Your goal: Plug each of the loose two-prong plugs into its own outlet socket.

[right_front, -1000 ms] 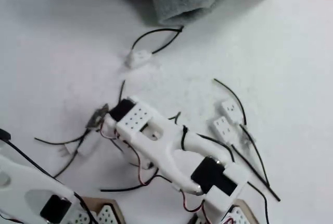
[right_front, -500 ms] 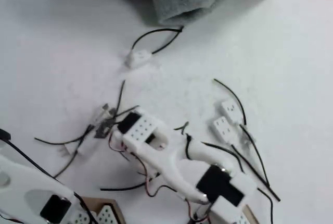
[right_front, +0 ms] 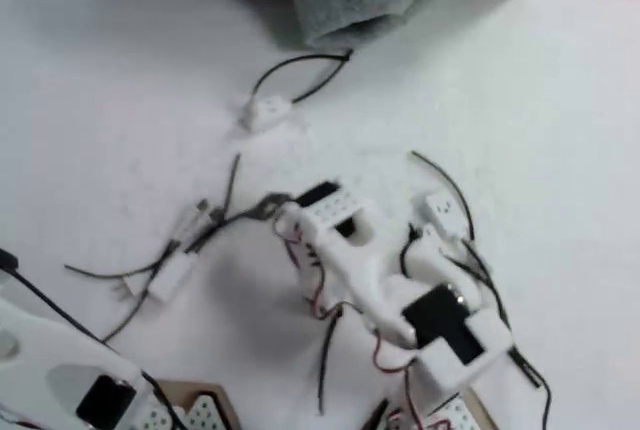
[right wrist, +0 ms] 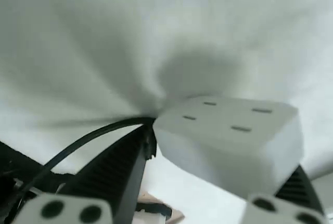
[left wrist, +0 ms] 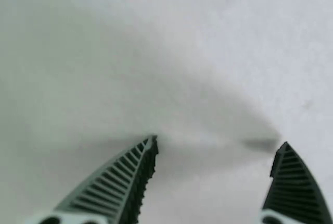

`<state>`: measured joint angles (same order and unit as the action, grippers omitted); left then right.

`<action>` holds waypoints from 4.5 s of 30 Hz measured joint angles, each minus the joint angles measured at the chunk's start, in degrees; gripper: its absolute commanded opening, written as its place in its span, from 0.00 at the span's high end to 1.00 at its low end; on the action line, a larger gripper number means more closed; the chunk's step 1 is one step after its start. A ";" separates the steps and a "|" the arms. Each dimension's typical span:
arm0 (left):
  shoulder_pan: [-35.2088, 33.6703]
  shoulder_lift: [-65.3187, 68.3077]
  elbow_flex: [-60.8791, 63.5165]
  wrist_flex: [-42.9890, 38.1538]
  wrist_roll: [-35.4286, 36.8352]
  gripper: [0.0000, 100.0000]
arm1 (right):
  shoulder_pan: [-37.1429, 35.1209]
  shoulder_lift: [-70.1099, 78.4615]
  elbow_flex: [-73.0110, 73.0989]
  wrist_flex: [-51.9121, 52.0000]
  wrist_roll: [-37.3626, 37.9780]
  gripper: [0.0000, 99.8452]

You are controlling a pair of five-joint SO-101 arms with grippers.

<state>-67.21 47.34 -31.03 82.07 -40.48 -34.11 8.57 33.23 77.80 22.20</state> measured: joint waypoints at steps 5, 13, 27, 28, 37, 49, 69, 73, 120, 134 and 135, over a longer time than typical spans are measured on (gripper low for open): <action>0.00 0.00 0.00 0.00 0.00 0.65 | 0.18 -0.26 2.64 -2.46 0.18 0.70; 0.00 0.00 0.00 0.00 0.00 0.65 | 0.18 0.00 0.97 -2.20 0.26 0.85; 0.00 0.00 0.00 0.00 0.00 0.65 | 0.70 0.53 -12.13 2.81 0.26 0.85; 0.00 0.00 0.00 0.00 0.00 0.65 | 0.70 0.53 -13.19 2.81 0.26 0.85; 0.00 0.00 0.00 0.00 0.00 0.65 | 0.70 0.53 -19.16 5.98 0.26 0.73; 0.79 0.00 0.00 0.00 1.23 0.65 | -1.85 0.53 -29.71 16.79 -0.53 0.68; 0.88 1.41 0.09 -1.93 1.49 0.65 | -10.64 4.57 -27.16 10.90 -9.76 0.68; 0.97 1.67 0.09 -2.37 1.49 0.65 | -12.31 6.51 -25.93 10.37 -9.76 0.68; 0.97 1.67 0.09 -2.46 1.49 0.65 | -14.51 23.03 -50.99 17.76 -5.80 0.84; 0.97 1.67 0.09 -2.46 2.20 0.65 | -11.25 30.42 -61.89 15.65 -4.22 0.55; 1.14 1.67 0.09 -2.46 2.73 0.65 | -10.90 30.51 -63.12 17.05 -3.69 0.55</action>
<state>-66.07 49.01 -30.95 79.60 -37.76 -45.01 39.08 -29.89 94.86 18.51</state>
